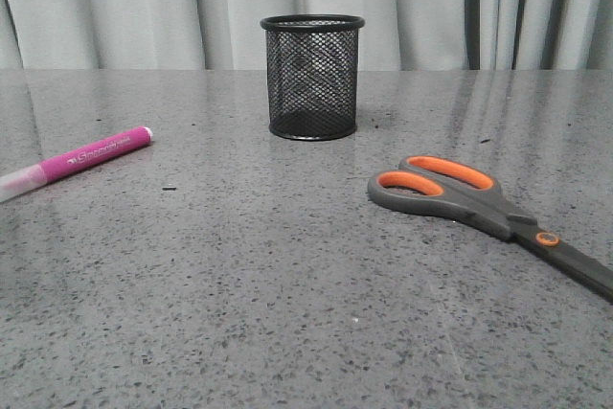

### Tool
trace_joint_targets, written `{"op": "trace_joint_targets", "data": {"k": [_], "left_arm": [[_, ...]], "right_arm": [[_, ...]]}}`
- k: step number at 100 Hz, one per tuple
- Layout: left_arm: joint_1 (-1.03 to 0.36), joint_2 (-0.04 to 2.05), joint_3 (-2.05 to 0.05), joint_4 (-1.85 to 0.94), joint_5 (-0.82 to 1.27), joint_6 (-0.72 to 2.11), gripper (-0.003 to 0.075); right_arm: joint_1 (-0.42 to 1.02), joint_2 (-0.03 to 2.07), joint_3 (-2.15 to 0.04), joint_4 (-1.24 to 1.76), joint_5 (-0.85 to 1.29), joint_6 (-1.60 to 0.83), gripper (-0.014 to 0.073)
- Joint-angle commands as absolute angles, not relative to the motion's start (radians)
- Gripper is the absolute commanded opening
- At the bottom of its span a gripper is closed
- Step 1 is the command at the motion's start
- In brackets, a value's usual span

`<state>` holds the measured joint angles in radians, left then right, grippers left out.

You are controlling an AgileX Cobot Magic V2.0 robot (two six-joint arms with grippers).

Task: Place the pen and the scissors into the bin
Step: 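Lower the left gripper over the pink highlighter and close on it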

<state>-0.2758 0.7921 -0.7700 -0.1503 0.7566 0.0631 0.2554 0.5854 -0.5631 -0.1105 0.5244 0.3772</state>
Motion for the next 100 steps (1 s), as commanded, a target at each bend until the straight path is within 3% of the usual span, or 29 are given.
{"op": "trace_joint_targets", "data": {"k": [1, 21, 36, 49, 100], "left_arm": [[-0.275, 0.880, -0.884, -0.151, 0.803, 0.104, 0.0386], [-0.312, 1.119, -1.101, -0.171, 0.945, 0.130, 0.0383], [-0.348, 1.281, -1.244, -0.171, 1.021, 0.130, 0.0323], [-0.358, 1.403, -1.328, -0.173, 1.030, 0.108, 0.0316], [-0.358, 1.627, -1.360, -0.170, 0.985, 0.101, 0.0316]], "right_arm": [[0.270, 0.621, -0.612, -0.121, 0.495, 0.352, 0.0385], [0.290, 0.634, -0.614, -0.087, 0.501, 0.352, 0.0385], [0.292, 0.634, -0.614, -0.077, 0.526, 0.352, 0.0385], [0.292, 0.634, -0.614, -0.078, 0.582, 0.352, 0.0385], [0.292, 0.632, -0.614, -0.078, 0.661, 0.352, 0.0385]]}}
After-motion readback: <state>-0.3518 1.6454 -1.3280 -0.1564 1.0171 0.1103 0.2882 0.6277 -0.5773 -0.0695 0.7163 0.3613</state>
